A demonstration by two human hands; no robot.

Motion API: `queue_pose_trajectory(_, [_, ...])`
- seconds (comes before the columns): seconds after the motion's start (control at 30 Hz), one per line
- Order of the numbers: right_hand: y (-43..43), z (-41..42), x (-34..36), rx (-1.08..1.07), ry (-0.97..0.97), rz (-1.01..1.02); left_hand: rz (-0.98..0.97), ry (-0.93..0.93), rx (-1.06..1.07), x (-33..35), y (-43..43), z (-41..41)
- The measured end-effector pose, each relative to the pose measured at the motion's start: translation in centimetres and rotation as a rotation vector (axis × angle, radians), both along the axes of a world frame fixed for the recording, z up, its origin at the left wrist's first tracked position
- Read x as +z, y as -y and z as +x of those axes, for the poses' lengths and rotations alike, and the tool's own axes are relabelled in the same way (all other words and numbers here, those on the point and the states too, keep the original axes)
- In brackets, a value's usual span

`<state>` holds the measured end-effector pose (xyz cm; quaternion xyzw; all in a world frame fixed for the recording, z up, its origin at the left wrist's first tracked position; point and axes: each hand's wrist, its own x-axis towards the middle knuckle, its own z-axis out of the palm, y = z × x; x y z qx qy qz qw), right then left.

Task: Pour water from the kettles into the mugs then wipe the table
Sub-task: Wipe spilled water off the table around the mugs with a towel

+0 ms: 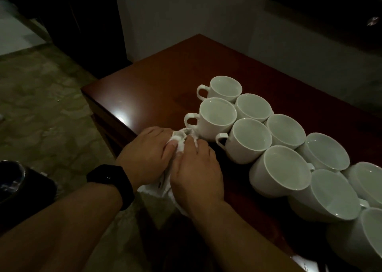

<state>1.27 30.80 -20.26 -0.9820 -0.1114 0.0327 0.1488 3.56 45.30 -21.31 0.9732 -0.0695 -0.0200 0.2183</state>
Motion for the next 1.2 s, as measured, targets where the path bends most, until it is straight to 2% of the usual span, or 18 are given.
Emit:
queue_pose_trajectory(0.33, [-1.7,0.8,0.1,0.019,-0.036,-0.019,-0.033,0.030,0.016,-0.2,-1.5,0.8])
queue_pose_trajectory(0.47, [-2.3,0.8,0.8,-0.013,0.147,-0.008,-0.029,0.040,0.012,-0.2,-2.0,1.1])
queue_pose_trajectory(0.57, [-2.7,0.7,0.8,0.019,0.060,0.022,-0.033,0.043,0.012,-0.2,-2.2,1.2])
queue_pose_trajectory(0.7, [-3.0,0.9,0.9,-0.021,0.179,-0.012,-0.041,0.016,0.032,-0.4,-2.4,1.7])
queue_pose_trajectory(0.8, [-3.0,0.8,0.9,0.045,0.077,-0.020,-0.029,-0.017,0.033,-0.4,-2.5,1.8])
queue_pose_trajectory(1.03, [-3.4,1.6,0.6,0.132,-0.048,-0.240,0.025,-0.100,-0.010,0.6,-2.8,2.6])
queue_pose_trajectory(1.13, [-3.6,1.5,1.1,0.074,-0.018,-0.189,0.050,-0.118,-0.040,0.9,-3.2,3.0])
queue_pose_trajectory(1.2, [-3.6,1.5,1.1,0.129,-0.047,-0.191,0.058,-0.134,-0.060,1.1,-3.3,3.1])
